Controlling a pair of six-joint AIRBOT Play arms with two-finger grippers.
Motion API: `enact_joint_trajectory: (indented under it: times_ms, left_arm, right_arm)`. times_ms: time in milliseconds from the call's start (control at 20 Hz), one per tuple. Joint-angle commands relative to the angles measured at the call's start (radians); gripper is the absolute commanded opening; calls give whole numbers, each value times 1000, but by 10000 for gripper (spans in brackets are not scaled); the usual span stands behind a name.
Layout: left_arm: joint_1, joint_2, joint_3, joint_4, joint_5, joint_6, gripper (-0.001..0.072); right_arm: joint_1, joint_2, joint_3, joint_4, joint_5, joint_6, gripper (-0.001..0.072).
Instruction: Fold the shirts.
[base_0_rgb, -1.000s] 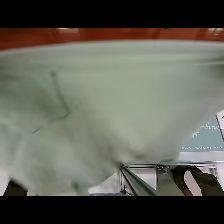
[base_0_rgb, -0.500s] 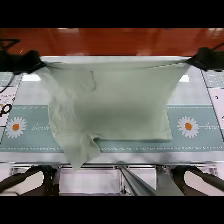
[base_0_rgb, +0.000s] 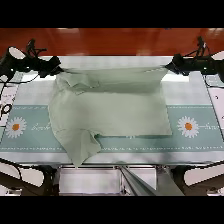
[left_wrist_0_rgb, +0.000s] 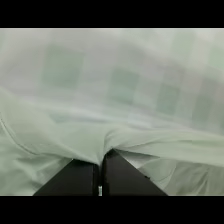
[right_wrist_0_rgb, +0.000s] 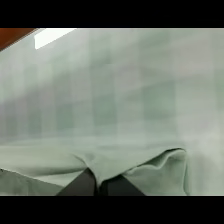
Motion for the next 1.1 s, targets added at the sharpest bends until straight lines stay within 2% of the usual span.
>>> enact_joint_trajectory:
  times_ms: [0,100,200,300,500,800,850,900,950,1050]
  left_arm:
    - [13,-16,17,-7,-95,-5,19]
    - [33,7,17,-6,-182,20,19]
    - [47,37,15,9,-263,79,19]
    - [49,56,14,56,-336,90,19]
    - [38,56,-34,66,-420,105,19]
    - [24,56,-212,69,-428,105,20]
    - [24,56,-224,70,-430,104,58]
    - [26,56,-223,76,-450,104,240]
    - [29,56,-214,88,-488,99,502]
    - [45,70,-179,150,-576,81,507]
  right_arm:
    - [-5,-37,32,2,91,-12,31]
    - [-8,-25,51,-3,213,-44,31]
    - [-7,-4,51,-86,289,-52,31]
    - [-8,-1,48,-165,338,-27,31]
    - [-6,-1,-22,-223,346,-4,31]
    - [-6,-2,-103,-219,331,-2,32]
    - [-6,-2,-103,-211,333,26,83]
    - [-6,-2,-103,-212,347,66,266]
    - [-7,1,-102,-210,376,72,411]
    - [-40,34,-103,-223,444,72,410]
